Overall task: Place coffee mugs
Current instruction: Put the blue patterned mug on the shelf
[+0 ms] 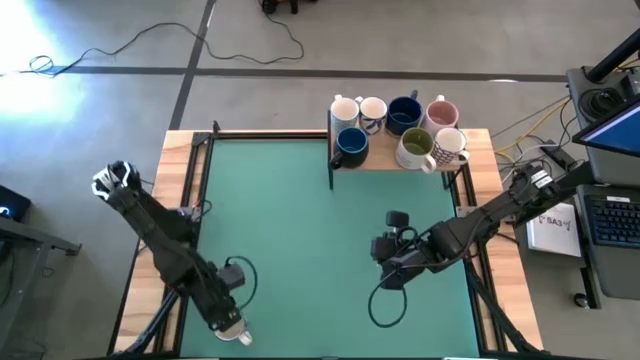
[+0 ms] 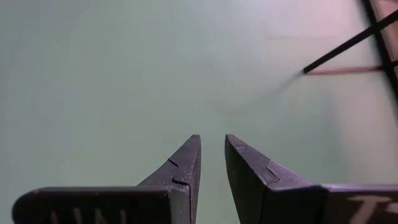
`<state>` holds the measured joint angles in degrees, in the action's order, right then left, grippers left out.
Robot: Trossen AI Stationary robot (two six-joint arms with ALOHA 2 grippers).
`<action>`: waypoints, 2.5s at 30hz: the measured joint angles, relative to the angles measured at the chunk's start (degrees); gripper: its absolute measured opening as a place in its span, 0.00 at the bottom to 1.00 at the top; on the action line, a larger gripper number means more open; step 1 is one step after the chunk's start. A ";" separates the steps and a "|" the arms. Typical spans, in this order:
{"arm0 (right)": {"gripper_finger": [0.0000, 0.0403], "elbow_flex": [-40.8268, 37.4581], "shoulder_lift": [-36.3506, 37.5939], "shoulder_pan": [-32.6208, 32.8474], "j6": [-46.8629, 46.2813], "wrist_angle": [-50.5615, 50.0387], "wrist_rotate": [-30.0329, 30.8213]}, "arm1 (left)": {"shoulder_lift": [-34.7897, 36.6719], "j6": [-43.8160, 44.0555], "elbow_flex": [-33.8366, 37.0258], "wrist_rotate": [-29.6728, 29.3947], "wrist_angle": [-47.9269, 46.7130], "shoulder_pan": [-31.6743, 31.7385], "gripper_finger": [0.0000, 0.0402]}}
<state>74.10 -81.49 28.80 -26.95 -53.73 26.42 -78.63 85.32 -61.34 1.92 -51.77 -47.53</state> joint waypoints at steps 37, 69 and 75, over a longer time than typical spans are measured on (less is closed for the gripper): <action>0.15 0.18 0.00 0.22 -3.39 0.40 2.04 | -14.79 -55.22 -13.32 -3.96 -7.42 22.75 0.02; 0.15 0.55 0.04 -2.31 -19.90 -11.33 -3.99 | -41.67 -98.96 -43.64 -5.34 -4.14 51.64 0.02; 0.15 0.57 0.07 -3.64 -19.71 -11.54 -4.43 | -42.43 -96.51 -44.02 -5.42 -4.05 52.45 0.09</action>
<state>74.67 -81.43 25.16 -46.65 -65.26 22.00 -121.05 -11.19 -105.36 -3.49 -55.82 4.93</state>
